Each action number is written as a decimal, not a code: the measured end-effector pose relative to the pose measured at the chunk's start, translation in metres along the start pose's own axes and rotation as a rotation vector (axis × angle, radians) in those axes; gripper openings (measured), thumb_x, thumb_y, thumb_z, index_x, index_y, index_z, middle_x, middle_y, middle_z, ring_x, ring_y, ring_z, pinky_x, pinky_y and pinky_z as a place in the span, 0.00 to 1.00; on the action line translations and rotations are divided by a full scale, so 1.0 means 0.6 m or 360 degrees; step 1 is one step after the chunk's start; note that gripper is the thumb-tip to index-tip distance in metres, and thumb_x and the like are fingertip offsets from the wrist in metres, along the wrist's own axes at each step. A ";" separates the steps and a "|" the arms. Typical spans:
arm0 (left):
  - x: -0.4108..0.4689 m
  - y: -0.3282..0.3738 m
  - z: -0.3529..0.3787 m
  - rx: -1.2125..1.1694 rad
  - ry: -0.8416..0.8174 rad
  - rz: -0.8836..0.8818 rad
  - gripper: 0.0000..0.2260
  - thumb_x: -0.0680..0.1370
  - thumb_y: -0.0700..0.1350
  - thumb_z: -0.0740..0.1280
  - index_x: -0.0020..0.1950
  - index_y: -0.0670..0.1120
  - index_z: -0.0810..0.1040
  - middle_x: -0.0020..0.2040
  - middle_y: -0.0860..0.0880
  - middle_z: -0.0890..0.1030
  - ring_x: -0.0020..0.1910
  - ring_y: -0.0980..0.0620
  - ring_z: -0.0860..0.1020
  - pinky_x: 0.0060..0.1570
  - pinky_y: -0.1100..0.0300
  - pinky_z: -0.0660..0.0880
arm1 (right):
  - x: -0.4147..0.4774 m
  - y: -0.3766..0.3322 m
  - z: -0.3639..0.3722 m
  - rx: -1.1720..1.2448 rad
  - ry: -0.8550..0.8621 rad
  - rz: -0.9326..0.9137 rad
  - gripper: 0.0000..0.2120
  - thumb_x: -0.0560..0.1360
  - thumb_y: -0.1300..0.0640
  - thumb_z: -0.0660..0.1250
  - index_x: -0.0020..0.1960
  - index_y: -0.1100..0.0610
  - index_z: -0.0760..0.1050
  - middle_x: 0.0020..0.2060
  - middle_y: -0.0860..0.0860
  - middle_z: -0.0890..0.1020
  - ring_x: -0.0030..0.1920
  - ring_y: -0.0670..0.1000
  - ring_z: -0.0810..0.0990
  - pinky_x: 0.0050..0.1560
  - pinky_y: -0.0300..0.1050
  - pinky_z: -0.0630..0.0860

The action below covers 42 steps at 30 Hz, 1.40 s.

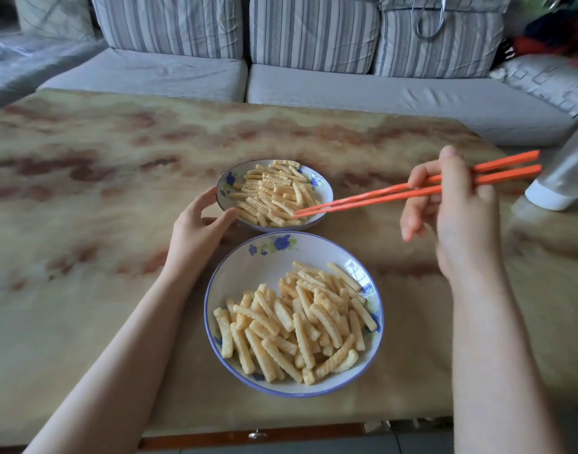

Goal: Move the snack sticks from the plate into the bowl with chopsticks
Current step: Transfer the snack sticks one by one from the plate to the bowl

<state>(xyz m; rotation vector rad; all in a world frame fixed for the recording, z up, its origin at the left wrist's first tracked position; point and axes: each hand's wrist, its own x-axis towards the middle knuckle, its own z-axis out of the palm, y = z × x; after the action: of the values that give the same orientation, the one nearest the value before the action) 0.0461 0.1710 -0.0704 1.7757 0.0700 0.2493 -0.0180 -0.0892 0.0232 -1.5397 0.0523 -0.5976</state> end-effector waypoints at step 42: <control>0.001 -0.001 -0.001 0.0048 0.0000 0.0005 0.19 0.77 0.46 0.70 0.67 0.55 0.76 0.47 0.58 0.84 0.39 0.58 0.84 0.40 0.71 0.78 | -0.003 0.029 0.040 0.0027 0.0143 0.0005 0.22 0.84 0.54 0.51 0.33 0.57 0.70 0.16 0.50 0.71 0.17 0.52 0.72 0.23 0.41 0.61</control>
<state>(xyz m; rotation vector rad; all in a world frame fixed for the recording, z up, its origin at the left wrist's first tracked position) 0.0464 0.1721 -0.0707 1.8059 0.0714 0.2514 -0.0041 -0.0679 0.0076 -1.4957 0.1178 -0.6627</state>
